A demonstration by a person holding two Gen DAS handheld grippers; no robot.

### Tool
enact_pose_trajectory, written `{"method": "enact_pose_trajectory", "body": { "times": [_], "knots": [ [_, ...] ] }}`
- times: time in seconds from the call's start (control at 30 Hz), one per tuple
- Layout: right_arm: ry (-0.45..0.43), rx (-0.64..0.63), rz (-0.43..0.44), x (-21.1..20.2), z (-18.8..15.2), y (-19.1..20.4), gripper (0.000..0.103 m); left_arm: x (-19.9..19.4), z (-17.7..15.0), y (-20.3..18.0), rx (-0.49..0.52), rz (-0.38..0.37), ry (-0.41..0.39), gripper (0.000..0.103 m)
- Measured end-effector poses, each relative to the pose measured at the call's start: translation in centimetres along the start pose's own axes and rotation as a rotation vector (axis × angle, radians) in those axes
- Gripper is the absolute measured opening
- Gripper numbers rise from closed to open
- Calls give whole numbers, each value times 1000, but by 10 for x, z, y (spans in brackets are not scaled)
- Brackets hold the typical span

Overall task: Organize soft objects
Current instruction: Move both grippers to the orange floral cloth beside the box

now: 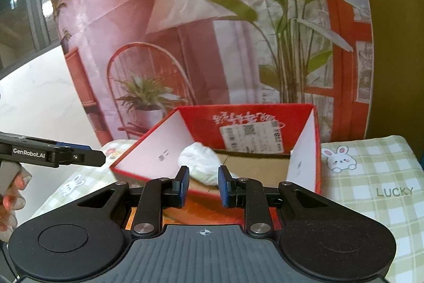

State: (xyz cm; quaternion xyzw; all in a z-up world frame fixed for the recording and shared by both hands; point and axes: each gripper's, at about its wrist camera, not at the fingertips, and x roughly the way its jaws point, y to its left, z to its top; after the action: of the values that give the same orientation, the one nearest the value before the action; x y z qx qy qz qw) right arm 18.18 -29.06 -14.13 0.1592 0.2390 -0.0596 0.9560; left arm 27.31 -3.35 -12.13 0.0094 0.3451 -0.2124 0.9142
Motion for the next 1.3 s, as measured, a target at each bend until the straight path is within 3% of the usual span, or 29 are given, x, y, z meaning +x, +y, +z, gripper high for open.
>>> {"method": "enact_pose_trajectory", "body": {
  "times": [0.3, 0.63, 0.83, 1.3],
  "knots": [
    [58, -8, 49, 3, -28, 23, 23, -9, -32, 3, -59, 52, 10, 62],
    [181, -23, 117, 21, -67, 44, 23, -6, -58, 4, -73, 88, 47, 62],
    [228, 29, 83, 22, -79, 30, 23, -2, -66, 7, -97, 84, 70, 62],
    [250, 147, -64, 16, -93, -16, 29, 3, -83, 15, -164, 57, 118, 63]
  ]
}}
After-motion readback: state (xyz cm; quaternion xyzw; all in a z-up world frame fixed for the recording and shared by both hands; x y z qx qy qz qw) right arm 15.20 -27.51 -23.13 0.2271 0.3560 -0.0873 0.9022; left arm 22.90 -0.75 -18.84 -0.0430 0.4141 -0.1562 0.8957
